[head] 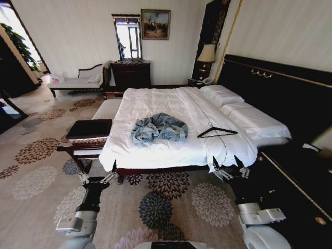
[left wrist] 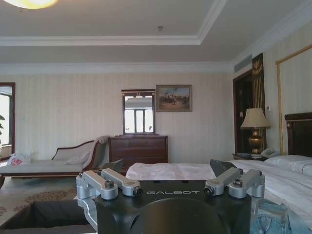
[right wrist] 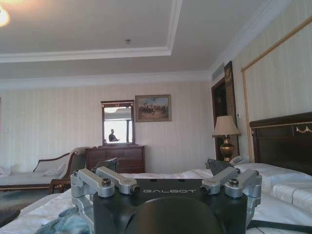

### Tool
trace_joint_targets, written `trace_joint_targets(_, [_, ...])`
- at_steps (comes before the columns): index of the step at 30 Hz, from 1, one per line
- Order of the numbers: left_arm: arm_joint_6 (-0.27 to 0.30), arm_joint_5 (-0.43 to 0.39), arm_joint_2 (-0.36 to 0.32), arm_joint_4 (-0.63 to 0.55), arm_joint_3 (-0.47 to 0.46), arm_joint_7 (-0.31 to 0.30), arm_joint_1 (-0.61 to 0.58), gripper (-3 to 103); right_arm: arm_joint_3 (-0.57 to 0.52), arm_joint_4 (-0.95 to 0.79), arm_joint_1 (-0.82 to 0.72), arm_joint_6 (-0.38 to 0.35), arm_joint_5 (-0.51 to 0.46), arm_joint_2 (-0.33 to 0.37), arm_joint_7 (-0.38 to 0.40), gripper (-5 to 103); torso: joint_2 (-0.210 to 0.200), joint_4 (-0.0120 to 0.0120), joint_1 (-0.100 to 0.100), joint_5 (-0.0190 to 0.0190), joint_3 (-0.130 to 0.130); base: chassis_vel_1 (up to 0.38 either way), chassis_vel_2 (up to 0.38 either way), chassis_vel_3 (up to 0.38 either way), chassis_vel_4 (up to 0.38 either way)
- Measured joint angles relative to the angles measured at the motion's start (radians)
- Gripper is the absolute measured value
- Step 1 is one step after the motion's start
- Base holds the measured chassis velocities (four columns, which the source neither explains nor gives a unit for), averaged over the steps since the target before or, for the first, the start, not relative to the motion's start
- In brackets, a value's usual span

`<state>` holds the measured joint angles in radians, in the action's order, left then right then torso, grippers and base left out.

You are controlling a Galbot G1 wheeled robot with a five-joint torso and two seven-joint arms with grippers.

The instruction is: Pick up the clothes from the bed and hang them on the clothes hanger.

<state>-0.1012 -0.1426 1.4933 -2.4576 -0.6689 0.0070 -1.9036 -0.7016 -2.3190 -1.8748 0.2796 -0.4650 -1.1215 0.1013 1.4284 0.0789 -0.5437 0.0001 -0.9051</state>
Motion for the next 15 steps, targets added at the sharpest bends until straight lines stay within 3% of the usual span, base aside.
trace_joint_targets(5, [-0.026, -0.073, 0.0, -0.021, -0.003, -0.001, -0.001, 100, 0.003, 0.009, 0.008, -0.007, -0.002, 0.004, 0.016, 100, 0.0, 0.0, 0.0, 0.0, 0.0, 0.0, 0.0, 0.0, 0.0])
trace_joint_targets(15, [-0.034, -0.104, -0.001, -0.029, 0.001, 0.007, -0.006, 100, 0.005, 0.018, 0.015, -0.01, -0.003, 0.005, 0.029, 100, 0.0, 0.0, 0.0, -0.0001, 0.0, 0.0, 0.0, 0.0, 0.0])
